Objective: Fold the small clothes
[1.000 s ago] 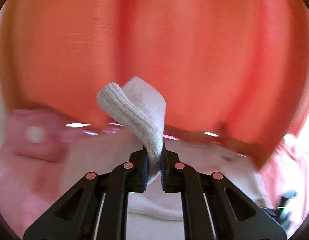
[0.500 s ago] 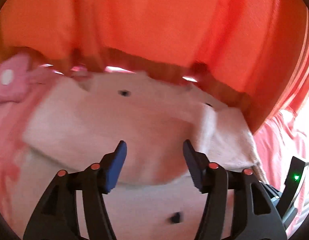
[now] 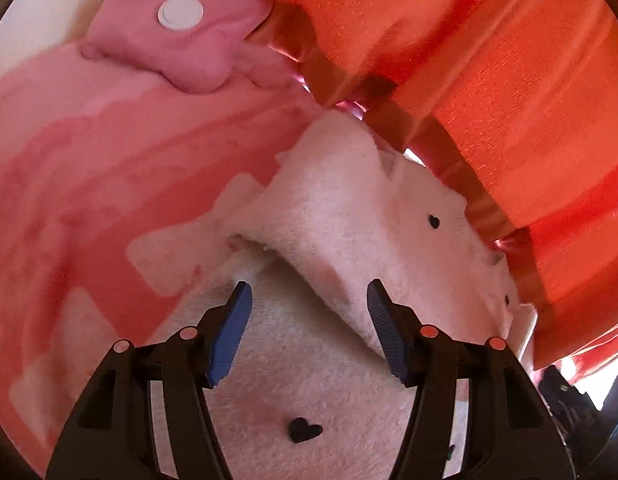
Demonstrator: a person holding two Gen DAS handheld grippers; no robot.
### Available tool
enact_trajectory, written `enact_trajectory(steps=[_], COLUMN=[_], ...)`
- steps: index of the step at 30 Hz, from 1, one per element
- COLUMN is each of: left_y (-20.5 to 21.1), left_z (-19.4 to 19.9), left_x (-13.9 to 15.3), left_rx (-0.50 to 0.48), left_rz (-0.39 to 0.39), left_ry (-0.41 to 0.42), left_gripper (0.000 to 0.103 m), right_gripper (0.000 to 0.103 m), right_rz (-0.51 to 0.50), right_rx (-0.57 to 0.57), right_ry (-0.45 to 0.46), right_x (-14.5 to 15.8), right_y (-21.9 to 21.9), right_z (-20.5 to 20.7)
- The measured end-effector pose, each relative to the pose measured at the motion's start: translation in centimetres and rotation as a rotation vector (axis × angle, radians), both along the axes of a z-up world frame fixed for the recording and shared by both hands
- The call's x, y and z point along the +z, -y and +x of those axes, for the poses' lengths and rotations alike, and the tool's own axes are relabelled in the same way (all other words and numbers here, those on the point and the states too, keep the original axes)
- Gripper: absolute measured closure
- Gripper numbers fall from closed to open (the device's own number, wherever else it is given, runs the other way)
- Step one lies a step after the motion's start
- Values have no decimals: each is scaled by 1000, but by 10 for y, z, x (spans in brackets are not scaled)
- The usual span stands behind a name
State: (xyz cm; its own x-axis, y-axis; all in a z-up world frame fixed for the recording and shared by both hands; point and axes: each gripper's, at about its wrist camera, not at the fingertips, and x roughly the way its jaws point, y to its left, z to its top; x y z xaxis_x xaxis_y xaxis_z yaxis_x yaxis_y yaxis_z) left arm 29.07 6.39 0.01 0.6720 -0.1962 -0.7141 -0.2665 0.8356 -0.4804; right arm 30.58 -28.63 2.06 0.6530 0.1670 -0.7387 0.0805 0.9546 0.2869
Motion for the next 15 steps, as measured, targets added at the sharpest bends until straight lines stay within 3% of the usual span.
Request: enact_trajectory(steps=[3, 4, 5, 6, 7, 8, 11, 12, 13, 15], left_y=[7, 9, 10, 11, 12, 12, 7, 7, 10, 18], left_z=[5, 6, 8, 12, 15, 18, 21, 22, 23, 26], left_x=[-3, -3, -1, 1, 3, 7, 17, 15, 12, -2], left_rx=[-12, -14, -18, -25, -27, -25, -26, -35, -40, -52], left_rz=[-21, -18, -13, -6, 9, 29, 52, 51, 49, 51], left_ry=[-9, -10, -8, -2, 0, 3, 50, 51, 44, 9], left_gripper=[47, 50, 59, 73, 82, 92, 92, 92, 92, 92], right_gripper=[36, 53, 77, 95, 96, 96, 96, 96, 96, 96], right_rz=[-52, -94, -111, -105, -62, -8, 44, 39, 5, -52], right_rx=[11, 4, 1, -3, -11, -11, 0, -8, -28, -87], right_ry=[-66, -99, -108, -109, -66, 34, 297, 329, 284, 73], right_x=[-19, -30, -34, -32, -21, 5, 67, 68, 51, -9], right_y=[-27, -35, -39, -39, -34, -28, -7, 2, 11, 28], right_z=[25, 37, 42, 45, 42, 33, -3, -8, 1, 30])
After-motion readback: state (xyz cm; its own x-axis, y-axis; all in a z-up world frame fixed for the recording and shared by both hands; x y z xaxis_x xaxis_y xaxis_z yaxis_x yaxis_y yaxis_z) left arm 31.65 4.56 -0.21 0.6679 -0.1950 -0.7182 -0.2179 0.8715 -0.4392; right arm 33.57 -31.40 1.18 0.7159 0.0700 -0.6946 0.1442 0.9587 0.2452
